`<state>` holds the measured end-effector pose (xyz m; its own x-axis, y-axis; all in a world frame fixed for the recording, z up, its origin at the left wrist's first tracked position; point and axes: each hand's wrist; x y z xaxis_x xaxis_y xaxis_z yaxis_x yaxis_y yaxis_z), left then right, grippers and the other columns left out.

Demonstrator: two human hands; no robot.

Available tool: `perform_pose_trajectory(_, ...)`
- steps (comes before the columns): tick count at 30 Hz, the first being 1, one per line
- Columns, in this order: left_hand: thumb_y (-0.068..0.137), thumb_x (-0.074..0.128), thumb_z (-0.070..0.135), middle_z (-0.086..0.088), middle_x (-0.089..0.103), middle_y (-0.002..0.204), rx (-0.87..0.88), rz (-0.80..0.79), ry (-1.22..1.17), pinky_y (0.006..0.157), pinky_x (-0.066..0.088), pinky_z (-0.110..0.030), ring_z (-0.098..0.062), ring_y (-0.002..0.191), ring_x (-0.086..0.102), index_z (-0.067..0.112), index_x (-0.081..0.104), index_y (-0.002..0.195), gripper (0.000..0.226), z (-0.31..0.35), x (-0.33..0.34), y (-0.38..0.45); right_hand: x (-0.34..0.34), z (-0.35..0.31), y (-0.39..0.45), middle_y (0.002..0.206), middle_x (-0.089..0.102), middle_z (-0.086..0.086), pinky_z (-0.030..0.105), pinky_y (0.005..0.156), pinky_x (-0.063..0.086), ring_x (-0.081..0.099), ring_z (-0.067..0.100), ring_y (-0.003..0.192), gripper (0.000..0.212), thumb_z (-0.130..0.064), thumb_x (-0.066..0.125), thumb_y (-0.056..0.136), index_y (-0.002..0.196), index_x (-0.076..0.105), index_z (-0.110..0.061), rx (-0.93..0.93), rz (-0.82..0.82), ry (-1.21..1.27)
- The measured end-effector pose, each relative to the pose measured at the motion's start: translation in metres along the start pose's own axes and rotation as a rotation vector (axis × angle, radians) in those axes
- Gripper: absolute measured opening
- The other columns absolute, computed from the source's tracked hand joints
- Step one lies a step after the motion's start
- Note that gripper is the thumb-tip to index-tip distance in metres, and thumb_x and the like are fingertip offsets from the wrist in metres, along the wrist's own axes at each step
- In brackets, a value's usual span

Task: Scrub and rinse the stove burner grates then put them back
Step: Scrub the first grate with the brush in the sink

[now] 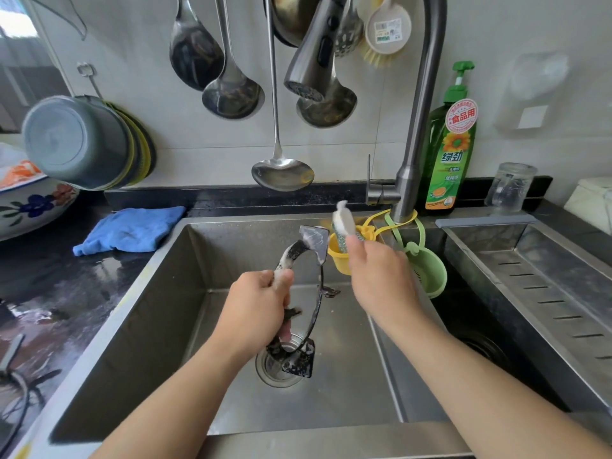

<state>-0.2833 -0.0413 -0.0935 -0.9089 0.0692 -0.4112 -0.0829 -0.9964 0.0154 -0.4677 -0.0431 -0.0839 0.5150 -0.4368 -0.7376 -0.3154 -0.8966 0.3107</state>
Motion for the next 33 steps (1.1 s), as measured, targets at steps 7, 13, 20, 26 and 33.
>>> perform_pose_trajectory(7, 0.106, 0.050, 0.036, -0.031, 0.061, 0.055, 0.032, -0.197, -0.090, 0.084, 0.055, -0.061, -0.033, 0.051, 0.060, 0.009, 0.052, 0.073, 0.043, -0.006, -0.009, 0.000, 0.002, 0.005, -0.004, 0.052, 0.061, -0.020, 0.029, 0.057, 0.040, 0.046, 0.003, 0.045, 0.041, -0.039, 0.049, 0.103, 0.082, 0.068, -0.009, 0.016, -0.274, 0.409)
perform_pose_trajectory(13, 0.100, 0.060, 0.039, -0.002, 0.071, 0.064, 0.030, -0.204, 0.166, 0.073, 0.054, -0.036, -0.018, 0.060, 0.065, 0.014, 0.059, 0.069, 0.039, -0.015, -0.014, 0.009, 0.007, 0.005, -0.007, 0.068, 0.073, 0.001, 0.025, 0.047, 0.043, 0.050, -0.001, 0.040, 0.020, -0.022, 0.054, 0.097, 0.078, 0.057, -0.016, 0.000, -0.255, 0.258)
perform_pose_trajectory(20, 0.085, 0.066, 0.012, -0.001, 0.054, 0.053, -0.059, -0.202, 0.174, 0.048, 0.040, -0.027, -0.015, 0.045, 0.049, -0.001, 0.061, 0.085, 0.014, -0.024, -0.006, 0.014, 0.017, -0.016, -0.033, 0.061, 0.044, -0.002, 0.034, 0.047, 0.031, 0.043, 0.022, 0.054, 0.029, -0.037, 0.054, 0.097, 0.077, 0.045, -0.020, -0.462, -0.312, -0.103)
perform_pose_trajectory(26, 0.080, 0.070, 0.001, 0.010, 0.040, 0.046, 0.071, 0.001, 0.188, 0.044, 0.029, -0.022, -0.005, 0.041, 0.028, 0.000, 0.061, 0.065, 0.018, -0.023, -0.013, 0.023, 0.004, -0.011, -0.024, 0.067, 0.059, -0.009, 0.037, 0.073, 0.049, 0.058, 0.012, 0.070, 0.061, -0.066, 0.021, 0.099, 0.079, 0.066, -0.030, -0.178, -0.380, 0.280)
perform_pose_trajectory(33, 0.083, 0.069, -0.010, 0.004, 0.056, 0.052, 0.285, 0.086, -0.052, 0.053, 0.039, -0.027, -0.006, 0.056, 0.043, 0.008, 0.064, 0.058, 0.031, -0.016, -0.016, 0.018, -0.009, -0.014, -0.042, 0.060, 0.047, -0.001, 0.036, 0.056, 0.036, 0.042, 0.011, 0.054, 0.039, -0.043, 0.033, 0.106, 0.083, 0.058, -0.023, -0.334, -0.502, 0.267)
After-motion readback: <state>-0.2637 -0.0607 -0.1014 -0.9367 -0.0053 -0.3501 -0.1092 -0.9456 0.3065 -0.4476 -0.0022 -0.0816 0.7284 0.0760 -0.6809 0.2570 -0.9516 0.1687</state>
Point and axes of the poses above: each hand's wrist, its own y-axis towards the middle knuckle, its own x-axis out of the palm, z = x × y
